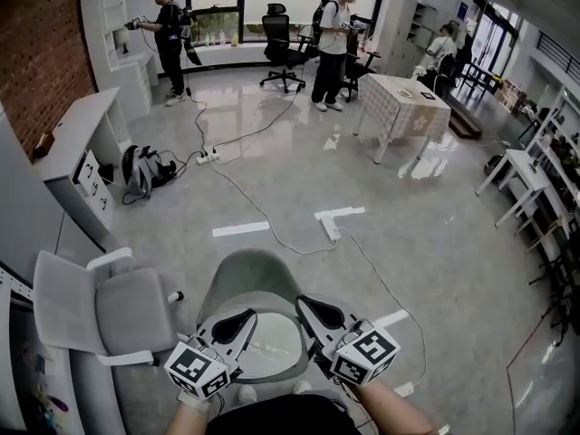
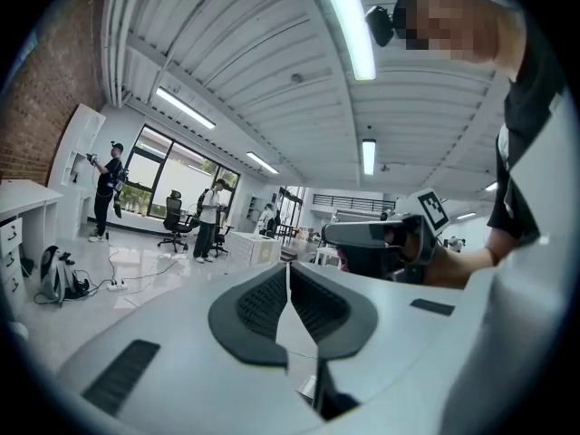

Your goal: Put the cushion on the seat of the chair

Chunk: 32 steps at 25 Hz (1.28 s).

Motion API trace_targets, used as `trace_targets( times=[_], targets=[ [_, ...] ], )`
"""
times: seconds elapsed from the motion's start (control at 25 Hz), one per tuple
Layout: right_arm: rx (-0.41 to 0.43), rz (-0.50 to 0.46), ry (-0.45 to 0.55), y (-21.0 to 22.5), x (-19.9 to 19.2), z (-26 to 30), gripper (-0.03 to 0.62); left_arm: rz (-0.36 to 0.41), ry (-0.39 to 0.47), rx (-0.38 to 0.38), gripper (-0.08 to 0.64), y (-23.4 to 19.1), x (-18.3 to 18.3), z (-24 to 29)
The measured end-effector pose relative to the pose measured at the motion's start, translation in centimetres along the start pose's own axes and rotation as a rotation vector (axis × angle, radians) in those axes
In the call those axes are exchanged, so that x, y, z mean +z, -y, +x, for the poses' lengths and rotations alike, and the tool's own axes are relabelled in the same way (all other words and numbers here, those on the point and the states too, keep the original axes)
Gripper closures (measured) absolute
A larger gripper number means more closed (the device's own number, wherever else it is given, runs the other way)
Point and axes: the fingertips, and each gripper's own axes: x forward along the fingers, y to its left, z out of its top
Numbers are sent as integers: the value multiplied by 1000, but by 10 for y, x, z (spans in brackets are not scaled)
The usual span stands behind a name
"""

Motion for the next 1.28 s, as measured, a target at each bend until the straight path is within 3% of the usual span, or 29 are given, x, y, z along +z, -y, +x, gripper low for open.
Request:
trace_targets(
  times=[0.84, 1.28],
  targets=[
    [-3, -19, 13, 10, 3, -12, 584, 37, 14, -33, 545, 14, 16, 21],
    [0, 1, 7, 13, -6, -21, 584, 29, 0, -28, 545, 22, 6, 20]
  ],
)
